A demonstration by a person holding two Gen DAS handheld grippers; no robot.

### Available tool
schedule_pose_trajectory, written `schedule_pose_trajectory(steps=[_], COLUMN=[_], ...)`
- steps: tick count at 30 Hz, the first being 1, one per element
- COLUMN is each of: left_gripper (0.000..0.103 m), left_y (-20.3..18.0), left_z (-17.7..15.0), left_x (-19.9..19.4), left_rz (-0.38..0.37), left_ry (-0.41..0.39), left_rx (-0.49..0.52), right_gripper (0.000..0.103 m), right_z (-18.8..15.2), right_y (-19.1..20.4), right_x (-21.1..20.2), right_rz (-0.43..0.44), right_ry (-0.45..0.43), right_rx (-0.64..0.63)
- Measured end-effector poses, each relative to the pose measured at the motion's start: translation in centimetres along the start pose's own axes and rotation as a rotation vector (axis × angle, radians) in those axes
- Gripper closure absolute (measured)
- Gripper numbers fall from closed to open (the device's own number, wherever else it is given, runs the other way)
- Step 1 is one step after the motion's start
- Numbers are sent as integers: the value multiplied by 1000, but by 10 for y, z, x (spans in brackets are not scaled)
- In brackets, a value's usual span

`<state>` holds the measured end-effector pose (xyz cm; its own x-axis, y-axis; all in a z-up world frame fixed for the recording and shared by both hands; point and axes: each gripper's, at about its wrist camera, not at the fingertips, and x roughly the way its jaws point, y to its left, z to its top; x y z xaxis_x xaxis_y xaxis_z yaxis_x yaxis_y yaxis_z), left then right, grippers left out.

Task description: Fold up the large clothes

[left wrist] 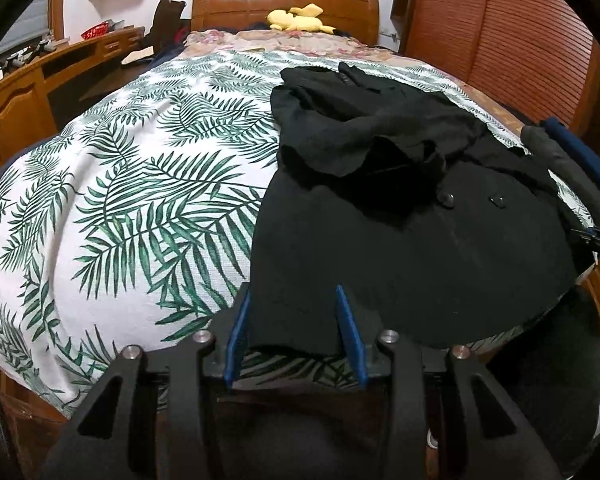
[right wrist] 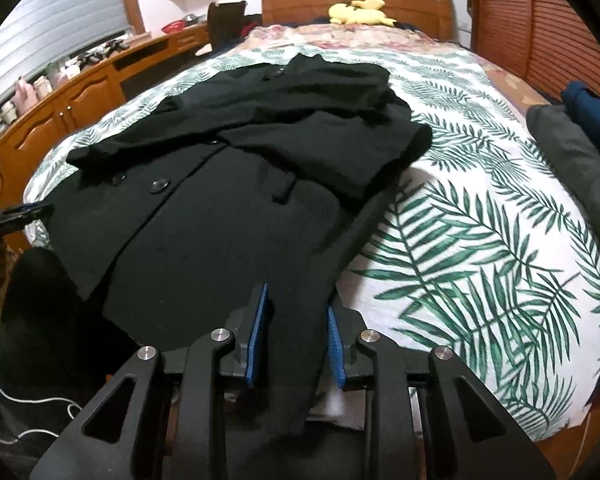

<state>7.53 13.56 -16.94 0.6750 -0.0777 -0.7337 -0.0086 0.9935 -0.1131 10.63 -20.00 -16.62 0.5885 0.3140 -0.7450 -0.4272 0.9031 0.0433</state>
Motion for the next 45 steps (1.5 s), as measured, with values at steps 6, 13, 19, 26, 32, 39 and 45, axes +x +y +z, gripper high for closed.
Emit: schedule_pose_trajectory(steps=[6, 13, 19, 26, 32, 39, 45], left_gripper=[102, 102, 102, 103, 102, 102, 102], left_y=[0, -22, -29, -45, -52, -50, -53], left_z=[13, 48, 62, 68, 58, 38, 49], left_x=[-27, -89, -145, -221, -251, -234, -203], left_rz=[-16, 7, 10, 14, -4, -20, 0], left_ry=[-89, -265, -378, -522, -554, -479, -430], left_rx=[-16, 38, 57, 103, 109, 86, 83], right_gripper=[94, 99, 100, 100, 100, 99, 99], right_z=[6, 32, 51, 54, 38, 17, 20], right_y=[0, -10, -3, 11, 16, 17, 11], right_x=[2, -43, -103, -178, -224, -213, -185], right_rz=[-6, 18, 22, -12, -29, -21, -14], right_ry=[-10, -129, -250, -350, -390, -335, -295], right_rx=[2, 55, 40, -11, -34, -20, -15])
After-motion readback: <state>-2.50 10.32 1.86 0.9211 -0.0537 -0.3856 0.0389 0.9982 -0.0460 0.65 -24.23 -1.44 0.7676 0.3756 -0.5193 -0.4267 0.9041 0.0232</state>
